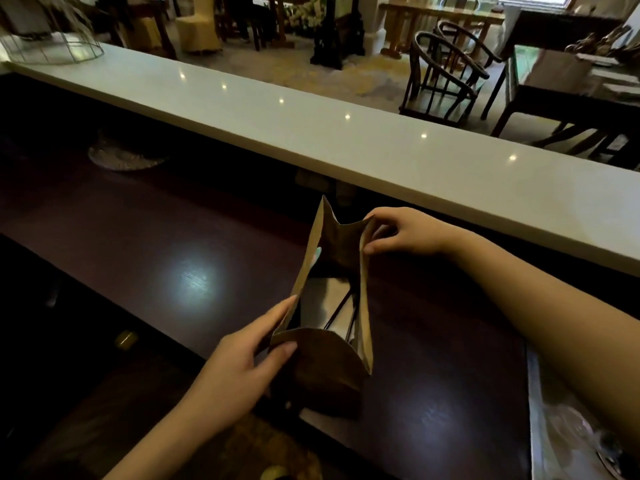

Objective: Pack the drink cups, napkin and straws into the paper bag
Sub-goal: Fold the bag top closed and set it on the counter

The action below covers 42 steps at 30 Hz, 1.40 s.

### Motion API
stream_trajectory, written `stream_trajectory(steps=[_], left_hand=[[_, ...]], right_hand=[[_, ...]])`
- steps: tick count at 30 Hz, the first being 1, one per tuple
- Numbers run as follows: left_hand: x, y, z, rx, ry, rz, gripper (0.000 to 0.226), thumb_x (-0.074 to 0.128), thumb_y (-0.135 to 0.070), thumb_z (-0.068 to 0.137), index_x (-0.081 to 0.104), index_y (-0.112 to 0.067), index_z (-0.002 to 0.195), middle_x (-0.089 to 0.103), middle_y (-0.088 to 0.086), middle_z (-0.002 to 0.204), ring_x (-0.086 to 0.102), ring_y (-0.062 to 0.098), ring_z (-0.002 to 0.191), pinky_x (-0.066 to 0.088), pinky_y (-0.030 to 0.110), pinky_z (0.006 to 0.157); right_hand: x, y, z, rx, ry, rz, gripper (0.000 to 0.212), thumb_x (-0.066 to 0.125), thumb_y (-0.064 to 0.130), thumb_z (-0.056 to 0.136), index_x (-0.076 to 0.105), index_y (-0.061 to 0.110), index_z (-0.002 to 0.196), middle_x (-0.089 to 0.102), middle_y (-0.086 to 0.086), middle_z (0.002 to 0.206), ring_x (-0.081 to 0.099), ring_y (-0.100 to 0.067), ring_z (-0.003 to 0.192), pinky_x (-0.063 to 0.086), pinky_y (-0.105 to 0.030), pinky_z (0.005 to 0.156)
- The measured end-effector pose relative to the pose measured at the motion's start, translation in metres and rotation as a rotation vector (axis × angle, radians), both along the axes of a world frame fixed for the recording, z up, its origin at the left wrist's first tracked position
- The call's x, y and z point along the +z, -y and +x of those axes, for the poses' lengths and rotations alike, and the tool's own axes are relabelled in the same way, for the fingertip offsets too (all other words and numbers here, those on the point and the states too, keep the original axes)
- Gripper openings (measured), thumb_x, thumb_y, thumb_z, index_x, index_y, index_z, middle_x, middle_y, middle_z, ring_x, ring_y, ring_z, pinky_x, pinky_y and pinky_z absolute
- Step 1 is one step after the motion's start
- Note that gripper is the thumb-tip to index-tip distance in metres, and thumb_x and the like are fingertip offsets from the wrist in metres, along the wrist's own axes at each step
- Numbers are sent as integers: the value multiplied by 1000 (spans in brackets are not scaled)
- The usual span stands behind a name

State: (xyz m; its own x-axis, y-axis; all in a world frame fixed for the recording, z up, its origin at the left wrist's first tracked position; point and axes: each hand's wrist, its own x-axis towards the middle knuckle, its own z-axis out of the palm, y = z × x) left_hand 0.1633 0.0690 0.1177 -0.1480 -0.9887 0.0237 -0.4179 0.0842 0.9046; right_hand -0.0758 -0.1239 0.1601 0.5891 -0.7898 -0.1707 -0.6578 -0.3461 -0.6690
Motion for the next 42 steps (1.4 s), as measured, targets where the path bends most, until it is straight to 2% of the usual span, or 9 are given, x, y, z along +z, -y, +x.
stream_trajectory(steps=[9,12,15,19,22,29,32,35,42], left_hand=[[2,-9,-31,128,4,-62,38,45,-30,85,55,-29,122,68,-35,85,61,-14,88,44,1,68],[0,-11,-52,102,5,-107,36,47,-28,91,46,-46,122,64,-28,109,55,-13,106,45,8,88],[-2,-9,-60,2,27,-97,42,43,-54,84,37,-55,125,57,-18,128,46,-7,122,41,20,104],[-3,0,-46,-72,-53,-3,41,34,-69,79,41,-62,119,50,-32,130,38,-11,127,31,7,103],[-8,-1,-46,-61,-279,110,32,34,-39,92,54,-62,103,53,-51,105,46,-24,109,36,-3,85],[-37,-13,-61,78,-277,43,47,53,-52,71,48,-57,118,56,-17,130,48,2,124,42,38,106],[-42,-15,-59,169,-49,-118,45,60,-48,77,47,-54,120,60,-24,118,51,-6,117,46,24,100],[-46,-16,-55,231,165,-209,45,56,-51,78,56,-34,120,59,-31,99,57,-10,100,50,12,82],[-40,-20,-72,348,162,-294,17,60,-20,85,74,-10,89,48,-26,51,53,-19,56,34,-4,50]], right_hand=[[-25,-3,23,-323,205,-288,18,68,26,82,67,16,96,63,4,91,61,-12,80,52,-23,69],[-26,-12,28,-458,211,-129,36,66,28,84,58,12,116,60,-4,100,62,-17,79,54,-24,62],[-16,-47,20,-520,75,-67,29,46,36,95,64,13,97,62,-2,84,57,-12,71,45,-22,62],[1,-105,-5,-574,403,452,46,30,41,99,67,16,87,67,0,73,62,-8,65,50,-17,55],[-5,-135,-11,-545,520,547,47,34,49,93,71,20,94,75,1,86,69,-9,82,55,-24,76],[-41,-186,-6,-359,609,306,55,73,31,76,48,40,124,64,19,117,59,3,110,51,-15,85],[-56,-186,-6,-466,503,55,45,68,9,82,56,43,109,65,30,107,61,10,100,47,-8,81],[-67,-186,-1,-590,315,-158,23,69,23,81,68,36,101,73,19,91,66,4,89,53,-17,78],[-83,-187,31,-795,329,-406,25,62,14,88,71,24,108,75,6,91,70,-7,82,58,-32,72]])
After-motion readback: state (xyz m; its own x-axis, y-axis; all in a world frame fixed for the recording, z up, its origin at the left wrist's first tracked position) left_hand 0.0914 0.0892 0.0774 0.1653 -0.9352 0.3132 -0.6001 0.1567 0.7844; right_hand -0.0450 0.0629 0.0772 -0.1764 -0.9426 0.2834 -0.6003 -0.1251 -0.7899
